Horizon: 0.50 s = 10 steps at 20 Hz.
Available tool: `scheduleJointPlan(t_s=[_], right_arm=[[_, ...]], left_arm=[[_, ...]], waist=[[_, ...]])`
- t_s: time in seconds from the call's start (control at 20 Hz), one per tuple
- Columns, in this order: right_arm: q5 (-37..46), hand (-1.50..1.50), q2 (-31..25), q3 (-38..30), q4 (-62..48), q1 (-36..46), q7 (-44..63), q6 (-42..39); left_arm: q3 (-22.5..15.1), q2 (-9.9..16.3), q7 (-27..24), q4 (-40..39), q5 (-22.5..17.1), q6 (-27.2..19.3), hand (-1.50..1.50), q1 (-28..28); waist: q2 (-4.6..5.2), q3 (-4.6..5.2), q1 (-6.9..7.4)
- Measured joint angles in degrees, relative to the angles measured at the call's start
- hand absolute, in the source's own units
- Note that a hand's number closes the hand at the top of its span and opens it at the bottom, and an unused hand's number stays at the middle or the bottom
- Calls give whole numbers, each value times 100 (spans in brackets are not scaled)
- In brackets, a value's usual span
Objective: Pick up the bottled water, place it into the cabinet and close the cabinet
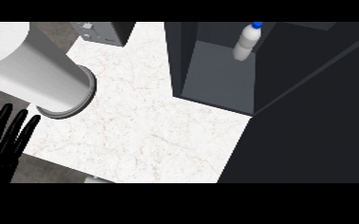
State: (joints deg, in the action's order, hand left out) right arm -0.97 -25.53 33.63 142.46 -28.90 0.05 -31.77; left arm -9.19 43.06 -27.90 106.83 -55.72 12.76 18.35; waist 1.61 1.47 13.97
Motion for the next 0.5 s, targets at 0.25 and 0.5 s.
scheduleJointPlan(t_s=[0.25, 0.5], right_arm=[[-14, 150, -57, 19, -14, 407, 211, -81], [-25, 150, -119, 7, -21, 746, 368, -170]], left_arm=[[56, 45, 24, -41, -51, 60, -150, -20], [121, 93, 32, -95, -94, 139, -150, -39]], waist=[[5, 13, -2], [6, 27, 1]])
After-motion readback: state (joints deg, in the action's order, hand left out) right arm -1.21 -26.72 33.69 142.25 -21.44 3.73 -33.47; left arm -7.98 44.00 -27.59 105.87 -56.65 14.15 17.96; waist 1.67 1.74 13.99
